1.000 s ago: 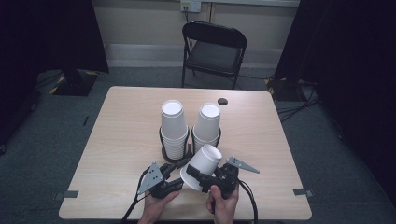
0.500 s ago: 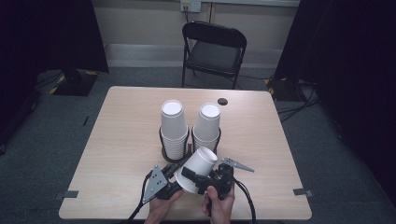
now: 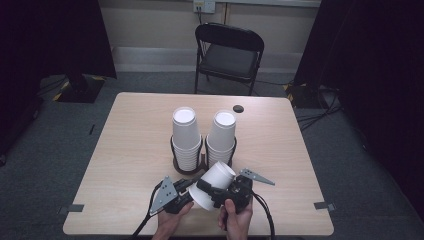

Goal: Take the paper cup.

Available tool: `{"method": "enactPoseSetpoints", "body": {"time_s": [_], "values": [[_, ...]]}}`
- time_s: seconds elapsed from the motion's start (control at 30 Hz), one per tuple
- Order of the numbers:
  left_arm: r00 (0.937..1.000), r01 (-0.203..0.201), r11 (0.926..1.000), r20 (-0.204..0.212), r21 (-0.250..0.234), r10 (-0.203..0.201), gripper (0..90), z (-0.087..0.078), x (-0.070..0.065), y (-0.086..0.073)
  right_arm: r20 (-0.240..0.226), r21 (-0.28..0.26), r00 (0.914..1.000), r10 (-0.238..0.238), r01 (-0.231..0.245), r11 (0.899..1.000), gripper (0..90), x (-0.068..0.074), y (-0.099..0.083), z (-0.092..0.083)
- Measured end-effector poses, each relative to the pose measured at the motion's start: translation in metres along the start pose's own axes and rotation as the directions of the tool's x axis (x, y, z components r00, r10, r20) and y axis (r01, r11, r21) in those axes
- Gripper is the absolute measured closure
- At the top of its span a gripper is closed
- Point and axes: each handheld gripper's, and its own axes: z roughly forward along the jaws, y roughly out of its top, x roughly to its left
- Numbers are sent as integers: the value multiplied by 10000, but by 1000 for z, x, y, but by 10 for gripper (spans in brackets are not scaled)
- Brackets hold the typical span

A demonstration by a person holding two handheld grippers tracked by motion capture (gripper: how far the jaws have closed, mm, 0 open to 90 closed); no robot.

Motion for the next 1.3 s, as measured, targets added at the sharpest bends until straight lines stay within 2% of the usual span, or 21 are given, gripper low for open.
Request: {"method": "enactPoseSetpoints", "body": {"time_s": [0.2, 0.27, 0.33, 0.4, 0.47, 0.57, 0.67, 0.77, 0.93, 1.1, 1.13, 1.17, 1.23, 1.3], "values": [[9991, 251, 9989, 341, 388, -264, 852, -2, 2, -1, 198, -480, 9995, -237, 247, 9985, 121, -3, 7, -8], [9984, 308, 9976, 459, 619, -337, 854, -2, 3, -1, 263, -564, 9980, -568, 582, 9967, 124, -6, 9, -10], [9980, 306, 9966, 520, 764, -346, 855, -3, 4, 0, 325, -534, 9971, -684, 701, 9961, 121, -8, 10, -11], [9975, 396, 9936, 537, 1061, -455, 855, -4, 6, 1, 309, -526, 9959, -849, 865, 9949, 122, -9, 11, -11], [9972, 453, 9905, 527, 1300, -525, 856, -6, 7, 0, 509, -597, 9913, -1214, 1243, 9904, 123, -10, 12, -11], [9958, 650, 9869, 538, 1476, -736, 858, -9, 10, -1, 534, -759, 9888, -1396, 1435, 9867, 124, -14, 14, -12], [9946, 772, 9848, 570, 1556, -869, 859, -10, 12, -2, 561, -801, 9820, -1803, 1844, 9796, 125, -16, 15, -13], [9944, 848, 9774, 458, 1937, -954, 859, -11, 13, -1, 539, -774, 9793, -1952, 1990, 9769, 126, -17, 16, -14], [9955, 767, 9692, 357, 2339, -874, 860, -16, 16, 4, 458, -832, 9698, -2394, 2426, 9666, 126, -17, 15, -18], [9960, 601, 9599, 465, 2737, -756, 860, -20, 19, 8, 703, -1059, 9632, -2594, 2658, 9582, 128, -16, 15, -23], [9960, 601, 9599, 465, 2737, -756, 860, -20, 19, 8, 703, -1059, 9632, -2594, 2658, 9582, 128, -16, 15, -23], [9966, 543, 9560, 440, 2882, -699, 860, -21, 20, 9, 782, -1137, 9595, -2706, 2782, 9538, 128, -16, 16, -25], [9976, 397, 9531, 420, 3002, -548, 860, -22, 21, 11, 727, -1213, 9576, -2787, 2859, 9506, 127, -16, 16, -27], [9982, 320, 9486, 381, 3148, -464, 860, -23, 23, 12, 719, -1292, 9519, -2978, 3049, 9436, 127, -16, 15, -30]]}}
